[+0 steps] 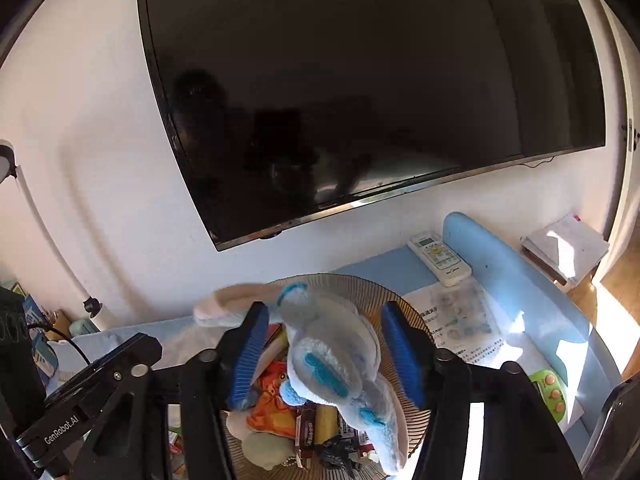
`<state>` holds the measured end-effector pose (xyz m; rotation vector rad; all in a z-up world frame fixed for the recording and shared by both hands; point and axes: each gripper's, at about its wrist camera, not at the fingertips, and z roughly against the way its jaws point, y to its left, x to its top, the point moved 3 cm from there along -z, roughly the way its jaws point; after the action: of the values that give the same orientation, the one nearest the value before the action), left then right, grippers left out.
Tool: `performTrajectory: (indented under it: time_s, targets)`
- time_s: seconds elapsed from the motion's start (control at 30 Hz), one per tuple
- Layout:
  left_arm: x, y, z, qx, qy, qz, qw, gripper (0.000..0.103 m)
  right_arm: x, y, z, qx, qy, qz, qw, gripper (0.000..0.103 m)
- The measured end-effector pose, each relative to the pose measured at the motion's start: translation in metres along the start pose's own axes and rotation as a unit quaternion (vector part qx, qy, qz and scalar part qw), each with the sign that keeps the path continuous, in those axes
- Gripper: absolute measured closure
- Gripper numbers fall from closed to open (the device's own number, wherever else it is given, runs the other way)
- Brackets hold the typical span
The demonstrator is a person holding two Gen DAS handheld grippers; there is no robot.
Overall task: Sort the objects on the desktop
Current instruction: 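Move both open tools back over the rug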
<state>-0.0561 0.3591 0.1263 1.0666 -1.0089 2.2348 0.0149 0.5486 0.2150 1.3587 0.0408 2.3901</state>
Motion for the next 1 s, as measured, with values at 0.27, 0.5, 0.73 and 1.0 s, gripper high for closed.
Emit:
performTrajectory:
  time_s: [0.27,0.5,0.73,1.0]
  targets:
    - [0.003,-0.008,0.003,0.029,-0.005,0.007,0.9996,0.034,-0.009,0.006,0.038,0.06,-0.004,0.004,0.998,0.027]
    - [-0.009,0.028,0.084,0.064,-0.005,0.034,0.9973,0.034,-0.043,0.056,0.089,0.118,-0.002,0.057,0.991,0.0]
    - [-0.061,0.086,0.201,0.226,-0.021,0.022,0.9736,0.018,-0.125,0.137,0.099,0.189,0.047,0.131,0.972,0.0]
    - [-0.132,0.189,0.239,0.269,0.04,0.11,0.9558,0.011,-0.225,0.166,0.021,0.158,0.147,0.166,0.962,0.0]
